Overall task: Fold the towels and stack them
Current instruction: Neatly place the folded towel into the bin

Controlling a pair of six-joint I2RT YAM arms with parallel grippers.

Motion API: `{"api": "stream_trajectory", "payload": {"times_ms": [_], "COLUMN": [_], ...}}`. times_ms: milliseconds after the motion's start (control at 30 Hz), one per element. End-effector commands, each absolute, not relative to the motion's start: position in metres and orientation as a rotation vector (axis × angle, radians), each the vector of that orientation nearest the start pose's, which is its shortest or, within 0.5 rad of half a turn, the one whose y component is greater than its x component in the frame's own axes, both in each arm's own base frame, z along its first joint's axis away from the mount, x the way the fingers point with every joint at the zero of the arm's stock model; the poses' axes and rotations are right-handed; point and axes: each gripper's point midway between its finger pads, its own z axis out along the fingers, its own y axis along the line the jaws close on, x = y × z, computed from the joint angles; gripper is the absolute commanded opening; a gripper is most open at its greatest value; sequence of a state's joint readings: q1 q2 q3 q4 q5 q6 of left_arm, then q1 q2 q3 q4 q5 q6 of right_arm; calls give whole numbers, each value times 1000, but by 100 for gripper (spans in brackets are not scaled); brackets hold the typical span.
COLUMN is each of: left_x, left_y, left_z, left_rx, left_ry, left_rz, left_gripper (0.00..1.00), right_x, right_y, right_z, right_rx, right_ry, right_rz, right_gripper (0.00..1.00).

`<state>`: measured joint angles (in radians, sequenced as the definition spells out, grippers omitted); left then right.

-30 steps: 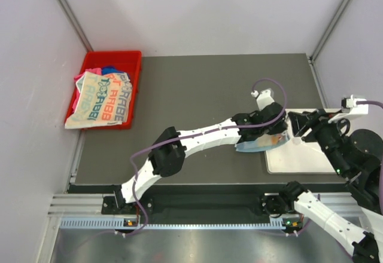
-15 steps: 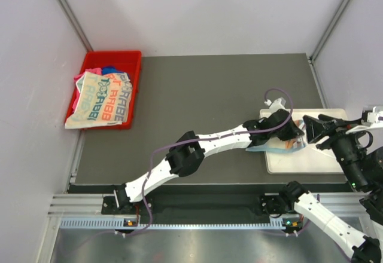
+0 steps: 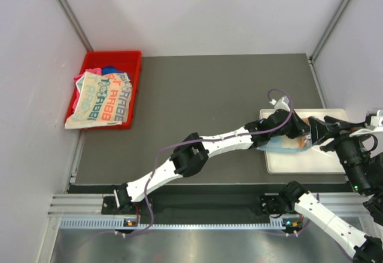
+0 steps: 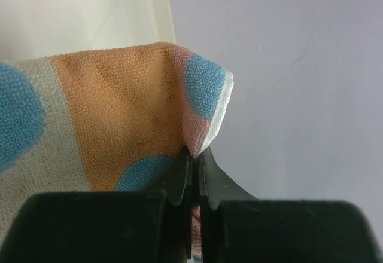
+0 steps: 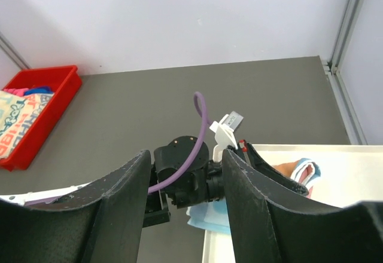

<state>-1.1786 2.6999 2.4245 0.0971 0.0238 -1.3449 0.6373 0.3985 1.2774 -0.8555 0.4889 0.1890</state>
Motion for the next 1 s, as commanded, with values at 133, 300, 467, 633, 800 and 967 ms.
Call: {"api": "stream_trajectory", "payload": {"times_ms": [133,300,467,633,800,967], "left_x": [256,259,261,266,268,270], "left_y": [-722,-722,-723,-725,-725,-725], "left_z": [206,202,199,197,192,187], "left_rx": [-214,-240,-246,-280,-286,-294], "left_ry": [1976,1971,1967,1932,1926,1935], "left_rz": [-1919,-1919,-1922,-1938,-1941,-1939], "left_gripper": [0,0,0,0,0,0], "right_x": [139,139,139,139,138,140], "right_y": [-2,-2,-2,-2,-4,-3], "right_z": [409,410,410,409,409,408], "right_rx": [56,55,55,53,57,56], "right_ry": [1533,1533,1534,1540,1541,1546], "right_rz": [233,234,233,232,227,222], "right_gripper": [51,52,52,51,51,51]}}
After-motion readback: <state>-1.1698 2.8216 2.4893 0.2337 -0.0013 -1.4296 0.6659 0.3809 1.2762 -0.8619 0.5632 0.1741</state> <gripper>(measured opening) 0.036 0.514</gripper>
